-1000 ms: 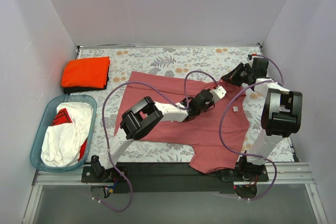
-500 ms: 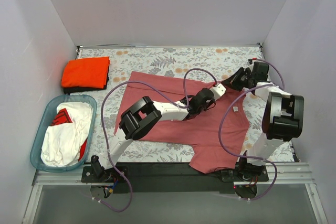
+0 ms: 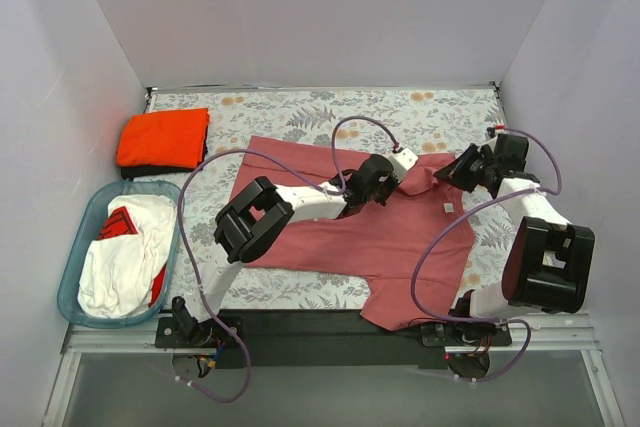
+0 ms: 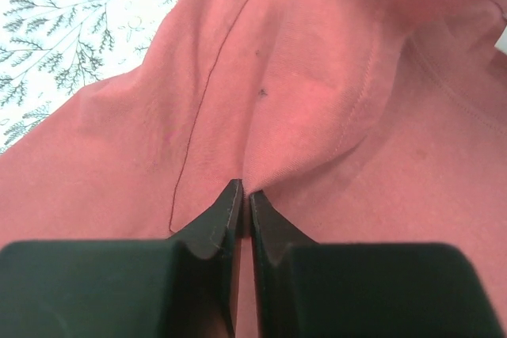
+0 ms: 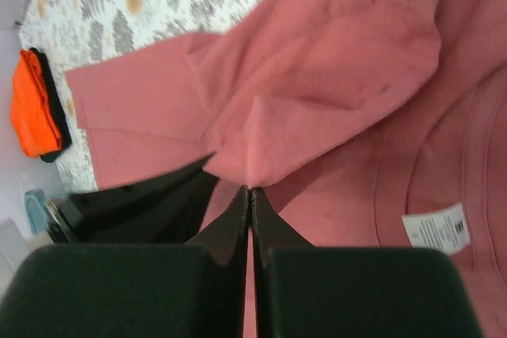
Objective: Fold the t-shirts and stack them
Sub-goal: Fold the tshirt
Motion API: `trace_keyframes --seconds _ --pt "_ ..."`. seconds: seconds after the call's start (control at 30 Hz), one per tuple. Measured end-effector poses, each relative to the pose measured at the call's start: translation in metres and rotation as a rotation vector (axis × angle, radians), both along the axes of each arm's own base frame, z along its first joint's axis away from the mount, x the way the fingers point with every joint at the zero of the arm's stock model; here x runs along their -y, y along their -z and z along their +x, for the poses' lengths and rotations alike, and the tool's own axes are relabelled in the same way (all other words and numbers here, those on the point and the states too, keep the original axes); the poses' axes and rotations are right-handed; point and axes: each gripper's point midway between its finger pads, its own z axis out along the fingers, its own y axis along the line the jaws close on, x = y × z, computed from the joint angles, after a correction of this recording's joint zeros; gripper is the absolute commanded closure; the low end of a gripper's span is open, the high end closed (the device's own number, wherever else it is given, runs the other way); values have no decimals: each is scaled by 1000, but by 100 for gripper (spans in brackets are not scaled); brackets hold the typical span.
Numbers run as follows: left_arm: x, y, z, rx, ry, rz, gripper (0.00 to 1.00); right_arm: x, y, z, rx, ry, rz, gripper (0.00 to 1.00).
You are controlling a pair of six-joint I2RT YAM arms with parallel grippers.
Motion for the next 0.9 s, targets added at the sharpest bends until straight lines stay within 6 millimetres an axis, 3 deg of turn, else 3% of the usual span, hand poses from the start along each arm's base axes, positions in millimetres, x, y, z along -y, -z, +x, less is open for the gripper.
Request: trace_keyframes --seconds 0.13,0.2,0.3,0.47,0.6,0.9 --pt "-7 9 -1 -53 16 -4 61 -3 30 -34 -99 7 -2 99" --pt "-13 13 -3 -87 1 -12 56 -5 42 -46 -144 5 -1 99" --pt "-26 12 -5 -161 -63 -51 56 -6 51 -56 -182 1 1 99" --pt "-38 -18 -11 -342 -255 -253 58 -5 48 -52 -167 1 -2 99" --pt "-42 -33 -12 -474 -368 -395 69 -3 35 -39 -129 1 -7 99" --pt "-37 -17 -25 -803 -539 -588 67 -5 33 -30 -116 -12 6 99"
